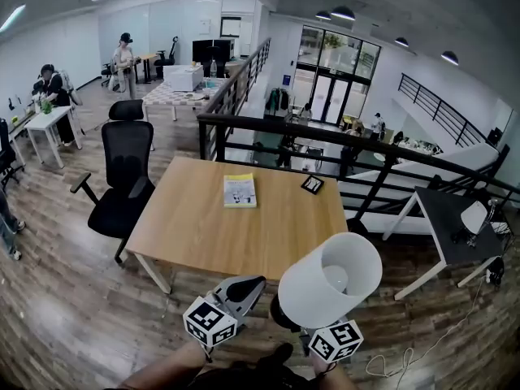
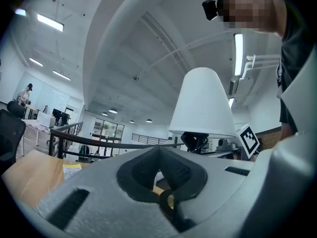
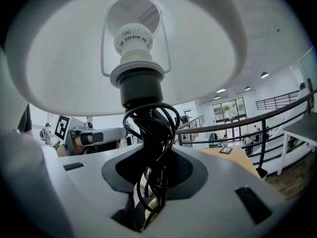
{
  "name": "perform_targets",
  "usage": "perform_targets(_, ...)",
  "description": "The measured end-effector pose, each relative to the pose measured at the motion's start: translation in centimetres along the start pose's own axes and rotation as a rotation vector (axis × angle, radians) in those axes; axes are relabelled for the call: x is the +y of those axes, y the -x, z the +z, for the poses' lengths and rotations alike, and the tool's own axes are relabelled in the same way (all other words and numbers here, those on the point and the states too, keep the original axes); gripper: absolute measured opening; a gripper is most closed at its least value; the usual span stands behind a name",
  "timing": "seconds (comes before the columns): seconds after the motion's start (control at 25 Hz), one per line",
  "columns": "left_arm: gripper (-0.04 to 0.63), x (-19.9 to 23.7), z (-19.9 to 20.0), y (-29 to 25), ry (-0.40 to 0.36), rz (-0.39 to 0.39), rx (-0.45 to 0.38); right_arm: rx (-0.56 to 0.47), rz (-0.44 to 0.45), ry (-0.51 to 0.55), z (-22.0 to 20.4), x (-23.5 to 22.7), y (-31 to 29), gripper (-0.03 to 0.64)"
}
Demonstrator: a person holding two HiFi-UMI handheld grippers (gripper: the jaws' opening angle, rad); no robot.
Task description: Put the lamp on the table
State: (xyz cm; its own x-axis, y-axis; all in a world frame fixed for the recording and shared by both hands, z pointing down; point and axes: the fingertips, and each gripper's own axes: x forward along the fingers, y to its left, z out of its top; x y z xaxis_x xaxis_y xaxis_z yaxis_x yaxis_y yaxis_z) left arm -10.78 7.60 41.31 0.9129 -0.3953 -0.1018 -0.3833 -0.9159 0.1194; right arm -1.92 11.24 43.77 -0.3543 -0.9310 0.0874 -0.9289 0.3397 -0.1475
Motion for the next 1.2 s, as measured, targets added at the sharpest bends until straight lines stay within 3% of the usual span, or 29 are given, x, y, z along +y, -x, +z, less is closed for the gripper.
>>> perform_targets(0.52, 0.008, 3.7, -0.6, -3.6, 0.016, 0.044, 0.005, 0.008, 0.040, -0.013, 0.8, -4.0, -4.0, 0.110)
perform_targets(0.84, 0.008, 5.6, -1.5, -8.8, 0.006, 0.069, 0.017, 0.012, 0.060, -0.024, 1.2, -9.7, -6.3, 0.110)
perform_targets(1.2, 0.008, 6.5, -1.9, -18.4, 0.019, 0.069, -0.001, 0.013, 0.073, 0.006, 3.3, -18.6, -7.5, 0.110)
